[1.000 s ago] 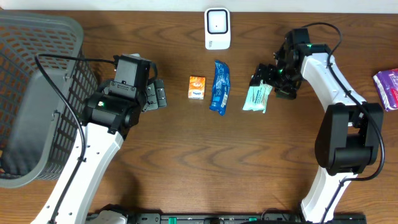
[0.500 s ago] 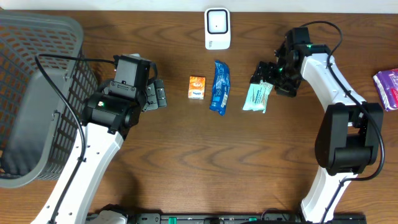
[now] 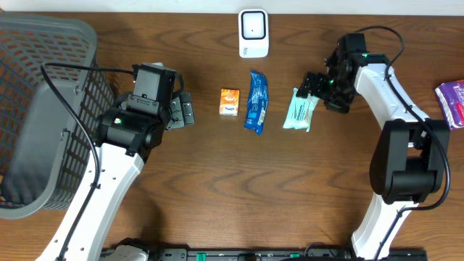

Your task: Scan the item barcode

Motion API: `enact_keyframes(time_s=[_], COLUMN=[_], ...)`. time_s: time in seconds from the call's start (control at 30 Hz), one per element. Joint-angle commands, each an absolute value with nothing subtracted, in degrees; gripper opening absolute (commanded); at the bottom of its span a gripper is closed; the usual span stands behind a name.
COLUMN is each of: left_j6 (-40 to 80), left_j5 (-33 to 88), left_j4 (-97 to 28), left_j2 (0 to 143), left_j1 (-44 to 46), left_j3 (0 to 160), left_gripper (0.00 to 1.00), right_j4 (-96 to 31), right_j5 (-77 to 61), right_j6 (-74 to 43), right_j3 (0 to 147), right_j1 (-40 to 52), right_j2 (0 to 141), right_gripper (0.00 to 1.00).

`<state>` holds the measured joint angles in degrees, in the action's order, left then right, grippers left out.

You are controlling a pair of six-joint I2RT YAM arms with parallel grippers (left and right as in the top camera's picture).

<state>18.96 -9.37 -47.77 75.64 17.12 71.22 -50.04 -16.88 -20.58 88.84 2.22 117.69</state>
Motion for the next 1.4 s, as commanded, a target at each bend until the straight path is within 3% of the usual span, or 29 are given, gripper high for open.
enact_keyframes(time_s=[0.0, 0.2, 0.37, 0.5, 0.53, 0.87, 1.2, 1.37], left_j6=[17.8, 17.8, 17.8, 17.8, 17.8, 17.8, 17.8, 17.8], left_j5=[-9.7, -9.7, -9.7, -9.7, -9.7, -9.7, -9.7, -9.7], left_j4=[-47.9, -47.9, -47.9, -47.9, -47.9, -47.9, -47.9, -47.9], left_j2=[75.8, 75.8, 75.8, 75.8, 75.8, 75.8, 75.8, 75.8], left_j1=[17.0, 17.0, 17.0, 17.0, 17.0, 17.0, 17.0, 17.0], left_j3=[71.5, 71.5, 71.5, 71.5, 71.5, 71.5, 71.5, 71.5], left_gripper=[0.98, 0.98, 0.98, 0.98, 0.98, 0.98, 0.98, 0.98], right_j4=[-47.7, -39.7, -35.2, -32.6, -32.1, -19.0, 4.2, 10.3], right_j5=[-16.6, -18.4, -19.2, -22.7, -23.4, -38.4, -27.0, -15.7], right_j6=[-22.3, -22.3, -23.8, -24.0, -24.3, -37.1, -59.9, -61.9], right_j3=[84.8, 77.1, 72.9, 71.6, 71.6, 77.4, 82.5, 82.8], right_j1=[2.0, 2.0, 2.0, 2.2, 2.3, 3.0, 7.6, 12.4], right_j2=[117.3, 117.3, 117.3, 117.3, 117.3, 117.3, 117.3, 117.4], right_gripper=[0.87, 0.78, 0.42, 0.04, 0.01, 0.01, 0.01, 0.02])
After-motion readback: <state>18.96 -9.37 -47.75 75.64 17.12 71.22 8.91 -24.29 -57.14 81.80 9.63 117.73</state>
